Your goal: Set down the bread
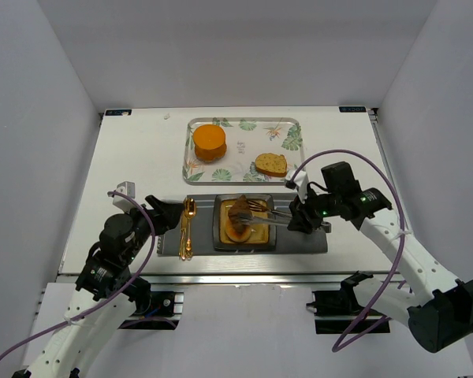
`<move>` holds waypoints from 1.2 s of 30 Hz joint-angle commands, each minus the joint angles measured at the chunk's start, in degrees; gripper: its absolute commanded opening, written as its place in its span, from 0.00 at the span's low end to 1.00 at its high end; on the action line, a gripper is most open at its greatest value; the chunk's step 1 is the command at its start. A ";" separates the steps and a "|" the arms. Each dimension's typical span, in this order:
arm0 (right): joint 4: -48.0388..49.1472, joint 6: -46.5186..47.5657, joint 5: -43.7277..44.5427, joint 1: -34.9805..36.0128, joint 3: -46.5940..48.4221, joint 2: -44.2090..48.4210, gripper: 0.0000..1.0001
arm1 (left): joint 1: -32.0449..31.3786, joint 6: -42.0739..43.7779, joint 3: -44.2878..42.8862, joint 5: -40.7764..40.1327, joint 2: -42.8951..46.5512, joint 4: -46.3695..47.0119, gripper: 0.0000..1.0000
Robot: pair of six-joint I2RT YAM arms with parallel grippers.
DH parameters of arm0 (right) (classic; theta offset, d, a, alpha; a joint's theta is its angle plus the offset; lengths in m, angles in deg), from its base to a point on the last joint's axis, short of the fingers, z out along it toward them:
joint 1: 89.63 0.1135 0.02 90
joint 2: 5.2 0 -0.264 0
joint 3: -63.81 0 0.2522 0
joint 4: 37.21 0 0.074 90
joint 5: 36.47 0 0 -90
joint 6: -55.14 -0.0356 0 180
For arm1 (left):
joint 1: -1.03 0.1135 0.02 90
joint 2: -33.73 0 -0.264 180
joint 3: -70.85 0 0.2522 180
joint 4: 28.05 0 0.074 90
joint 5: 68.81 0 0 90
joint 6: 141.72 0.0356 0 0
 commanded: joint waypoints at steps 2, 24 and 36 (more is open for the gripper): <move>-0.32 0.10 -2.74 0.08 3.05 -0.30 0.18 | 0.29 -0.19 0.20 -0.19 0.21 -0.46 0.77; 2.22 -2.01 -0.63 2.28 1.82 0.92 0.59 | 0.29 -0.27 0.29 -0.02 0.22 -0.20 0.77; 3.63 -3.06 -0.54 2.28 2.61 4.09 0.64 | 0.29 -0.01 0.20 0.25 -0.58 0.77 0.77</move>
